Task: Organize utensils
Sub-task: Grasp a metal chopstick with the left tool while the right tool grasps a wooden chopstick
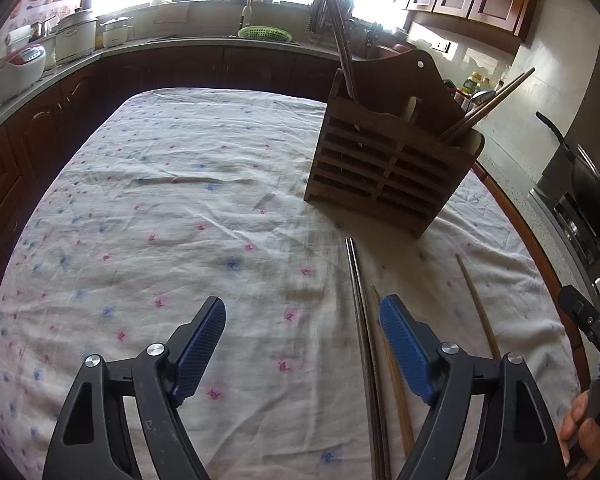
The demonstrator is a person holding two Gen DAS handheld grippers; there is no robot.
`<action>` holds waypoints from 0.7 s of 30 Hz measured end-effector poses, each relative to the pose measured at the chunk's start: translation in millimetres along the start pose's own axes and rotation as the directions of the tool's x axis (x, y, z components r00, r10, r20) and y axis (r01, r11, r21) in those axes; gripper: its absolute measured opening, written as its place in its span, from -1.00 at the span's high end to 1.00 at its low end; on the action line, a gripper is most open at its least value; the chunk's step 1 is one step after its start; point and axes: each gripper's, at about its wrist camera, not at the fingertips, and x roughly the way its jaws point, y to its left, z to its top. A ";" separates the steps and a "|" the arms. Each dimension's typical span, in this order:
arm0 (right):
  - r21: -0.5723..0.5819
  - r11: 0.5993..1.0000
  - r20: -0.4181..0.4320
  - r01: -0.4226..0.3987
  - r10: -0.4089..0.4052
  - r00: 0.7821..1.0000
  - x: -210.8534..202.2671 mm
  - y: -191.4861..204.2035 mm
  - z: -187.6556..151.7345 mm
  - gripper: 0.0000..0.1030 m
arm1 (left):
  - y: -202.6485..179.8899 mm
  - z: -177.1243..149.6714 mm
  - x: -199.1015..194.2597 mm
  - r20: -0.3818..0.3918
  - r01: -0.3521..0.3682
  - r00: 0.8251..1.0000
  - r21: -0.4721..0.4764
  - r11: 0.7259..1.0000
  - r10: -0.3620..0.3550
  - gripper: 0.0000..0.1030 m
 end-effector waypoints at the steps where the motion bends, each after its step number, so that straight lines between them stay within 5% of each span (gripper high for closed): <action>1: -0.002 1.000 -0.006 0.002 -0.002 1.000 1.9 -0.6 -0.2 -0.68 | -2.1 2.7 6.0 -0.008 -0.004 1.000 0.006 1.000 0.004 -0.48; 9: 0.003 1.000 -0.090 0.020 -0.020 0.996 28.2 -8.3 -1.8 -0.22 | -14.7 22.7 54.8 -0.071 -0.022 0.997 0.056 0.998 0.026 -0.31; 21: 0.004 1.000 -0.127 0.027 -0.026 0.992 48.3 -8.9 1.1 -0.13 | -32.1 32.6 104.7 -0.124 -0.049 0.990 0.147 0.988 0.067 -0.05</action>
